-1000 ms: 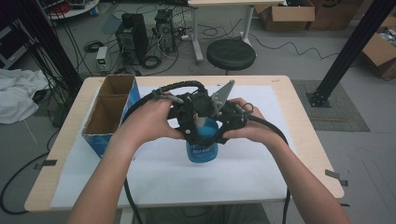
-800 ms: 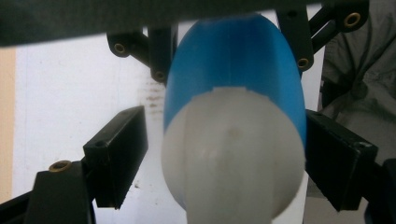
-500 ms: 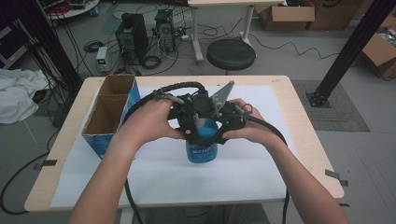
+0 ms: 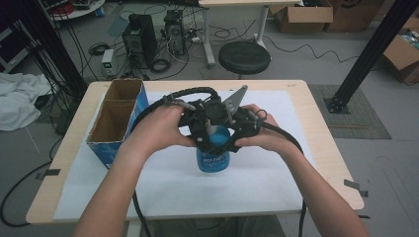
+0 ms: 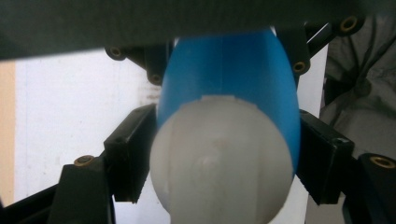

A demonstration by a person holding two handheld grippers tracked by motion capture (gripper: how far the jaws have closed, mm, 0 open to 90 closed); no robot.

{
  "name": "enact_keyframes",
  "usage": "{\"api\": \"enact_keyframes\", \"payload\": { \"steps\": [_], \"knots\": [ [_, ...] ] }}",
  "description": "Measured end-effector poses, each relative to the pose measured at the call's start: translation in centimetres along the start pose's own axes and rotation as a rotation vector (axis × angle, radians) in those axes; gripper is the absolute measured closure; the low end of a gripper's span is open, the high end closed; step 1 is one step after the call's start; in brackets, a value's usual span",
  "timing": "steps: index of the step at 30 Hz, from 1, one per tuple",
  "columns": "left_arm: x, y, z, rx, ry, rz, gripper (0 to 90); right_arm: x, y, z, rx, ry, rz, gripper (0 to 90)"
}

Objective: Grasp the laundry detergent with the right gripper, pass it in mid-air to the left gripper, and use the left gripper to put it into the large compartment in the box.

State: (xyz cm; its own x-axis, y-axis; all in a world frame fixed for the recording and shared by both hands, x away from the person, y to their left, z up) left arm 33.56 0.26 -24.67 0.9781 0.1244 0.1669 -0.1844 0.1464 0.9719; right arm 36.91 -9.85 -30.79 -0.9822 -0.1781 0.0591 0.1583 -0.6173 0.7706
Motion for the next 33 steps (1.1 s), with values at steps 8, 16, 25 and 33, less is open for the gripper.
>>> {"api": "enact_keyframes", "payload": {
  "steps": [8,16,25,33],
  "knots": [
    [0.00,0.08,-0.14,-0.016,0.001,0.001,36.5,-0.09,0.06,-0.05,-0.003,-0.002,0.002,45.0],
    [0.10,0.03,-0.25,-0.034,0.020,-0.008,38.1,-0.13,-0.01,-0.06,-0.003,-0.002,-0.002,44.9],
    [0.22,-0.02,-0.41,-0.050,0.027,-0.014,38.8,-0.26,-0.01,-0.10,-0.006,-0.008,0.007,44.9],
    [0.50,0.25,-0.58,-0.053,0.046,-0.033,39.0,-0.42,-0.10,-0.06,-0.028,-0.030,0.044,43.5]
  ]
}}
Point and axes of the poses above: each handheld gripper's, and its own axes: y roughly backward along the jaws, z roughly out of its top, x roughly to its left, the point moved 3 cm from there along -y, roughly forward along the jaws, and after that the axes turned 5 degrees about x, right-handed, at the moved point
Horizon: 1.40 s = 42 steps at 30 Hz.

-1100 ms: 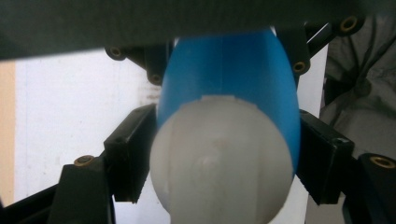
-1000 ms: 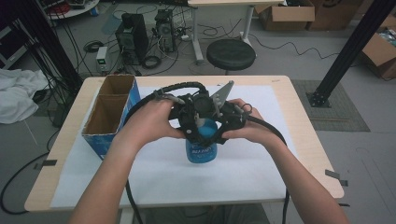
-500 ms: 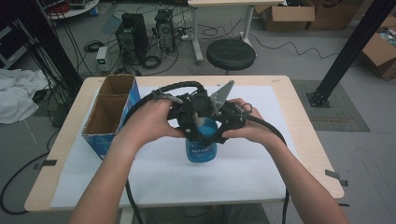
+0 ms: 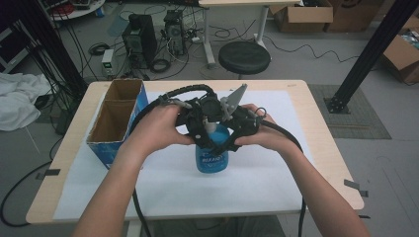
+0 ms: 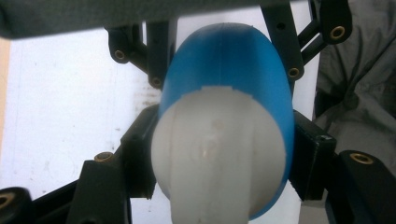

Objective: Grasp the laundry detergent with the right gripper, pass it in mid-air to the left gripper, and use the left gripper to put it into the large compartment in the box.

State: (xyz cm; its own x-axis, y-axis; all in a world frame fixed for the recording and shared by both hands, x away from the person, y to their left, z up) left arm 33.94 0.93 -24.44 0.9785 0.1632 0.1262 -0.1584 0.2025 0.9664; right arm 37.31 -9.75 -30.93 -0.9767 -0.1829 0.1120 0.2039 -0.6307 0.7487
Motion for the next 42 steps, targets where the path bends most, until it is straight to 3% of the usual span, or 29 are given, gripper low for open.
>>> {"api": "enact_keyframes", "payload": {
  "steps": [3,4,10,15,18,19,20,21,22,23,24,25,26,27,29,34,35,36,37,42],
  "knots": [
    [0.1,0.2,-0.1,-0.005,0.018,0.001,39.1,-0.2,0.0,0.0,-0.016,-0.007,-0.009,37.3],
    [0.2,0.3,-0.2,-0.001,0.026,-0.001,39.0,-0.5,0.1,-0.3,-0.018,-0.026,-0.034,33.3],
    [0.9,1.1,-0.7,0.030,0.088,0.011,39.1,-0.8,0.5,-1.0,-0.002,-0.051,-0.070,27.3],
    [2.1,2.5,-1.9,0.075,0.201,0.038,39.1,-1.4,1.8,-2.3,0.016,-0.096,-0.117,27.0],
    [3.0,3.7,-2.9,0.112,0.270,0.056,39.1,-1.8,2.6,-3.3,0.078,-0.123,-0.172,27.1],
    [3.3,4.2,-3.3,0.124,0.296,0.063,39.1,-2.1,3.0,-4.1,0.136,-0.144,-0.207,27.0],
    [3.6,4.6,-3.7,0.134,0.327,0.069,39.1,-2.2,3.2,-4.5,0.169,-0.150,-0.228,27.0],
    [3.9,5.1,-4.1,0.145,0.362,0.071,39.1,-2.2,3.2,-4.5,0.169,-0.150,-0.228,27.0],
    [4.5,6.1,-4.9,0.156,0.424,0.084,39.1,-2.3,3.6,-5.2,0.228,-0.163,-0.259,27.0],
    [4.8,6.6,-5.2,0.162,0.461,0.085,39.1,-2.4,3.7,-5.6,0.254,-0.170,-0.270,27.0],
    [4.8,6.6,-5.2,0.162,0.461,0.085,39.1,-2.4,3.9,-5.9,0.275,-0.175,-0.280,27.1],
    [5.1,7.1,-5.6,0.161,0.486,0.093,39.1,-2.4,3.9,-5.9,0.275,-0.175,-0.280,27.1],
    [5.4,7.7,-6.0,0.162,0.517,0.096,39.1,-2.5,4.3,-6.6,0.314,-0.193,-0.304,27.1],
    [5.7,8.3,-6.4,0.159,0.551,0.099,39.1,-2.5,4.3,-6.6,0.314,-0.193,-0.304,27.1],
    [6.3,9.3,-7.3,0.148,0.625,0.106,39.1,-2.7,4.8,-7.7,0.367,-0.226,-0.333,27.2],
    [7.7,11.6,-9.7,0.107,0.810,0.151,39.0,-2.8,5.7,-9.0,0.411,-0.266,-0.347,27.4],
    [8.0,12.0,-10.2,0.104,0.855,0.158,39.1,-2.8,6.3,-9.6,0.432,-0.283,-0.350,27.5],
    [8.5,12.7,-11.2,0.107,0.929,0.171,39.0,-2.8,6.6,-9.9,0.440,-0.293,-0.351,27.5],
    [8.5,12.7,-11.2,0.107,0.929,0.171,39.0,-2.8,6.6,-9.9,0.440,-0.293,-0.351,27.5],
    [9.7,14.2,-13.6,0.152,1.115,0.218,39.0,-2.6,8.2,-11.1,0.459,-0.340,-0.360,27.7]
  ]
}}
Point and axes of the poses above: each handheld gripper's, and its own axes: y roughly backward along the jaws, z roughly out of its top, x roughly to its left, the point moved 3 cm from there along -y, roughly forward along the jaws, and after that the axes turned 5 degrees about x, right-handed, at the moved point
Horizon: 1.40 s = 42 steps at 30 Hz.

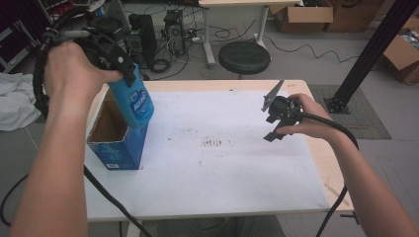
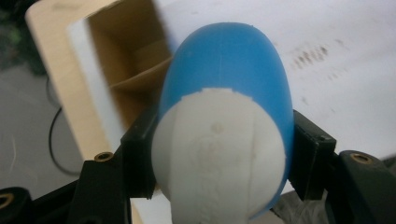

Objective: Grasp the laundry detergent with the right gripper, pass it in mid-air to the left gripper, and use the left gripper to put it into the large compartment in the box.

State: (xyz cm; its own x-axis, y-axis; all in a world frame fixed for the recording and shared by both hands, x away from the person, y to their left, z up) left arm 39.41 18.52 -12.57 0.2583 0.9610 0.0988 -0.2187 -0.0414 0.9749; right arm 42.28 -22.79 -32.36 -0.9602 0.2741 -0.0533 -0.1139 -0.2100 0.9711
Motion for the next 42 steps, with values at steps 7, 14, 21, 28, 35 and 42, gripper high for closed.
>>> {"api": "enact_keyframes", "payload": {
  "steps": [7,14,21,28,35,42],
  "knots": [
    [3.0,0.1,-0.3,0.025,0.167,0.060,39.1,-1.3,0.9,-2.3,0.010,-0.041,-0.010,27.9],
    [4.7,-0.4,-0.9,0.023,0.251,0.083,39.1,-2.0,1.6,-3.5,0.011,-0.067,-0.011,27.9],
    [5.5,-1.2,-1.3,0.038,0.285,0.097,39.1,-2.2,2.1,-4.0,0.004,-0.078,-0.016,27.9],
    [5.5,-2.7,-1.5,0.047,0.291,0.078,39.1,-2.1,2.1,-4.0,0.009,-0.072,-0.020,28.0],
    [5.6,-4.8,-1.6,0.075,0.289,0.074,39.1,-2.0,2.1,-4.0,0.007,-0.070,-0.021,28.3],
    [5.3,-7.3,-1.6,0.100,0.285,0.059,39.1,-2.0,1.8,-3.9,0.014,-0.067,-0.023,28.3]
  ]
}}
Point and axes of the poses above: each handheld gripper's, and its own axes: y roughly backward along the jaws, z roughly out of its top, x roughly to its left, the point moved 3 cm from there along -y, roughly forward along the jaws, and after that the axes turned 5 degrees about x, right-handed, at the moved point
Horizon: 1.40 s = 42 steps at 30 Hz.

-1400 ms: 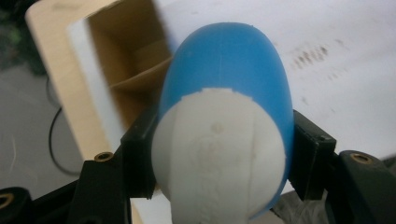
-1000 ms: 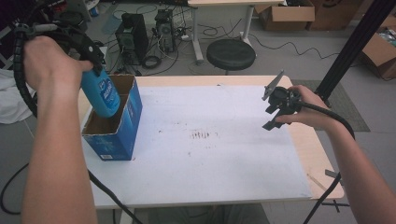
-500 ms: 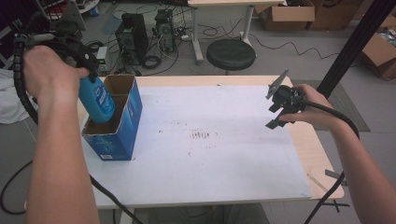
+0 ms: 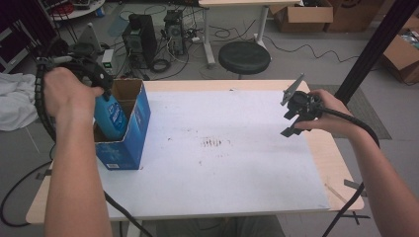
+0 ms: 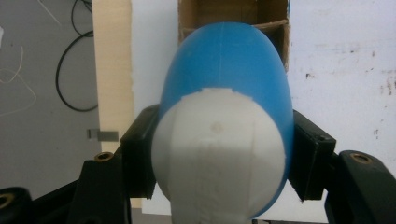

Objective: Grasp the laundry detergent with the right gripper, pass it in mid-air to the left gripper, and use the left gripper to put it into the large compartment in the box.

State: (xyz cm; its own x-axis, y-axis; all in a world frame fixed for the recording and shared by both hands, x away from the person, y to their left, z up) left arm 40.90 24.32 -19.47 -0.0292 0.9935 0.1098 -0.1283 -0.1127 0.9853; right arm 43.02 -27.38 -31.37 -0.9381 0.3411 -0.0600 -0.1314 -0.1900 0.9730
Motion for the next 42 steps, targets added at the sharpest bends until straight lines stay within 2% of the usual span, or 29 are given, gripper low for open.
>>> {"api": "enact_keyframes", "payload": {
  "steps": [16,24,30,42],
  "knots": [
    [-0.8,-5.1,-0.6,0.036,-0.020,0.004,39.1,0.2,-0.7,0.2,0.015,0.002,-0.007,28.3],
    [-1.5,-6.8,-0.7,0.044,-0.042,0.028,39.0,0.3,-0.8,0.3,0.010,0.008,-0.011,28.4],
    [-1.4,-8.1,-1.0,0.052,-0.035,0.015,39.0,0.2,-1.1,0.1,0.018,0.000,-0.011,28.5],
    [-1.7,-9.9,-1.2,0.068,-0.051,0.026,38.9,0.1,-1.4,0.1,0.018,-0.003,-0.012,28.6]
  ]
}}
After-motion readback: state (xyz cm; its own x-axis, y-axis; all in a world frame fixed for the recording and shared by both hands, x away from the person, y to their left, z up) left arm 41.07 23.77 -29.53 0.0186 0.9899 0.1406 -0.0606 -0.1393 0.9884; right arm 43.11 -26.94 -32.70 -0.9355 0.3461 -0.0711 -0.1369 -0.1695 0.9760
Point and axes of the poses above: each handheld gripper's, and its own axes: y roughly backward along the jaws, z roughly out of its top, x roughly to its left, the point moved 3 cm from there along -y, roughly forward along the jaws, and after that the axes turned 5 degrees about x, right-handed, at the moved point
